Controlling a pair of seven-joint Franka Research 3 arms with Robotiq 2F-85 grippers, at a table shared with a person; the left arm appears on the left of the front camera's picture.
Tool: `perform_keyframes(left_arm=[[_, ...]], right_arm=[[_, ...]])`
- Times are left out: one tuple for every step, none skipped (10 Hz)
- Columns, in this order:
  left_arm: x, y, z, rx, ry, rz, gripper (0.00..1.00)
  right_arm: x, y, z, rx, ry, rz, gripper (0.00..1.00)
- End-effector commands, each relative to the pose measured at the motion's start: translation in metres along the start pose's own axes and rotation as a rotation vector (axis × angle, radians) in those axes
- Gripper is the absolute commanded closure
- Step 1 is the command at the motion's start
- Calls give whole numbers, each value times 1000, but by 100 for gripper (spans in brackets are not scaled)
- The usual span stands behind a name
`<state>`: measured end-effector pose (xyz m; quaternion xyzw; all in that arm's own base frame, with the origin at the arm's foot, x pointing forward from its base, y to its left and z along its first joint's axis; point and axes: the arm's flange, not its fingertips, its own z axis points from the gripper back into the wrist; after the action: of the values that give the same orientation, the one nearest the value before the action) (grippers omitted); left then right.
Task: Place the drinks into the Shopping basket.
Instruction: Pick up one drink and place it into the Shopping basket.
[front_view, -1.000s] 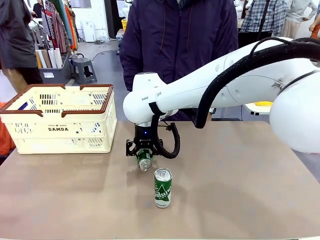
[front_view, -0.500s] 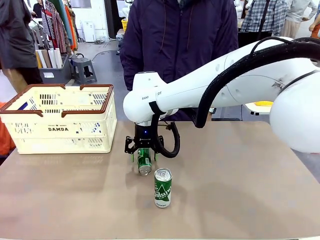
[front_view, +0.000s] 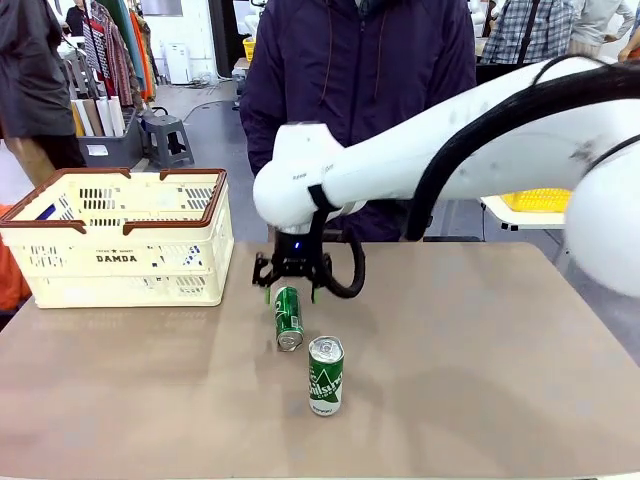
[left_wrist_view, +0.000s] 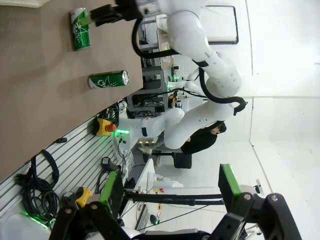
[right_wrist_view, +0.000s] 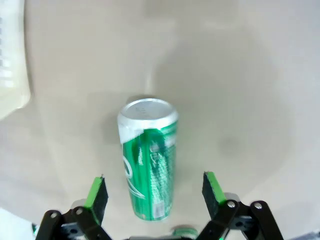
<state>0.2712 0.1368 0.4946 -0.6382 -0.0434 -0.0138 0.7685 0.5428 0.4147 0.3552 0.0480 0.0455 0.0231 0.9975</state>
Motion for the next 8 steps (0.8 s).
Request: perform_keyframes(left_arm=[[-1,-3,0,-18,-9,-2,0],[-1,-3,0,-18,-9,-2,0],[-1,-3,0,-18,-9,-2,0],[-1,-3,0,-18,-9,-2,0],[-1,-3,0,-18,-9,-2,0],[-1,-3,0,-18,-9,-2,0],[-1,-3,0,-18,-9,-2,0],[-1,-3,0,-18,-9,-2,0]], right_arm=[[-34,-65,84,108,-88,16,0],[-44,-100,123,169,-79,-8,0],[-57,-143,153,326,-53,21,0],[-72,-190,171,446,-47,-15,0],[-95,-238,182,580,-20,18,0],[-121,-279,188,669,-24,29,0],[-147,-309,191,733,-14,63,0],[-182,-339,194,776,-19,35,0]])
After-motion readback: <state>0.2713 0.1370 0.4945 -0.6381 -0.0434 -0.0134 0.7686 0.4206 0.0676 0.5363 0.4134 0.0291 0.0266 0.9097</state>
